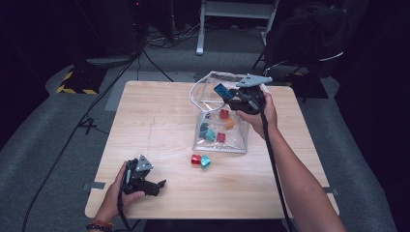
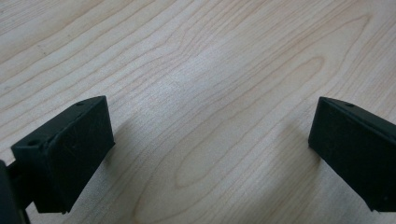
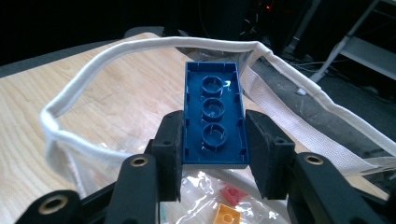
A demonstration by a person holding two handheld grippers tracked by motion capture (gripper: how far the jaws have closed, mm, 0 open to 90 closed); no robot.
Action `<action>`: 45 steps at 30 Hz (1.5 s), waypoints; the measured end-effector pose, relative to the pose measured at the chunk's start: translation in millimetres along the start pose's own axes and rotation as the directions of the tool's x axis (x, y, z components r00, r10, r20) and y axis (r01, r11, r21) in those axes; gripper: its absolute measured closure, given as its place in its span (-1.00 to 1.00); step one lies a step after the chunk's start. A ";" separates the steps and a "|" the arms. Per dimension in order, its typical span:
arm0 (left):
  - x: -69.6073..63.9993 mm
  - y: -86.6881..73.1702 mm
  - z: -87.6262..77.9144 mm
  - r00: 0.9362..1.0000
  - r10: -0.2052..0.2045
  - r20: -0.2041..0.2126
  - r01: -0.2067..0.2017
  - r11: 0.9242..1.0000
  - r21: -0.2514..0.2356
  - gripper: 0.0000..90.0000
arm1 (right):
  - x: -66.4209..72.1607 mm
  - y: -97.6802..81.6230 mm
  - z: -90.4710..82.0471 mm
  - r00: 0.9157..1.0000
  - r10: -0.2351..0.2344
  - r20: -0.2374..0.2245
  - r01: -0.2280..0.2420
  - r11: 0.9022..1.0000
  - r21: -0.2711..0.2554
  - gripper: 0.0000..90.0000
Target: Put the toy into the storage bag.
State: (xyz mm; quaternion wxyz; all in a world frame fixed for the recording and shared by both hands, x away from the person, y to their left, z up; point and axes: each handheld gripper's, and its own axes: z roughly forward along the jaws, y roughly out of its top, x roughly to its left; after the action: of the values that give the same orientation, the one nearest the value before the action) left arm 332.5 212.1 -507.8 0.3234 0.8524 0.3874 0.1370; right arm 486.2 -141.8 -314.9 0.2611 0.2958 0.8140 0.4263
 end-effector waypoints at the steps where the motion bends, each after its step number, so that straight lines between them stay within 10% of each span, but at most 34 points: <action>1: 0.0 0.0 0.0 1.000 0.000 0.000 0.000 1.000 0.000 -0.99 | 0.3 0.6 2.0 1.000 0.001 0.006 -0.001 1.000 0.006 0.32; 11: -0.5 -0.2 -0.3 1.000 -0.001 -0.004 0.001 1.000 0.000 -0.99 | 0.8 -0.5 4.6 0.999 0.014 0.034 -0.015 1.000 0.011 0.20; 21: -0.5 -1.3 -1.3 1.000 -0.007 -0.015 0.007 1.000 -0.004 -0.99 | -3.1 -12.0 -37.4 0.999 0.000 0.037 0.002 0.999 -0.039 0.04; 45: 0.0 -3.8 -3.2 1.000 -0.004 -0.007 0.004 1.000 -0.004 -0.99 | -17.7 -136.7 -134.9 0.998 0.042 0.038 -0.039 0.996 -0.081 -0.08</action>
State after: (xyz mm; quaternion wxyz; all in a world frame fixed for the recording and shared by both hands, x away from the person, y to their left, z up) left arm 328.8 215.3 -507.9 0.3238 0.8505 0.3901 0.1400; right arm 371.6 -290.1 -360.3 0.2803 0.3099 0.7847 0.4578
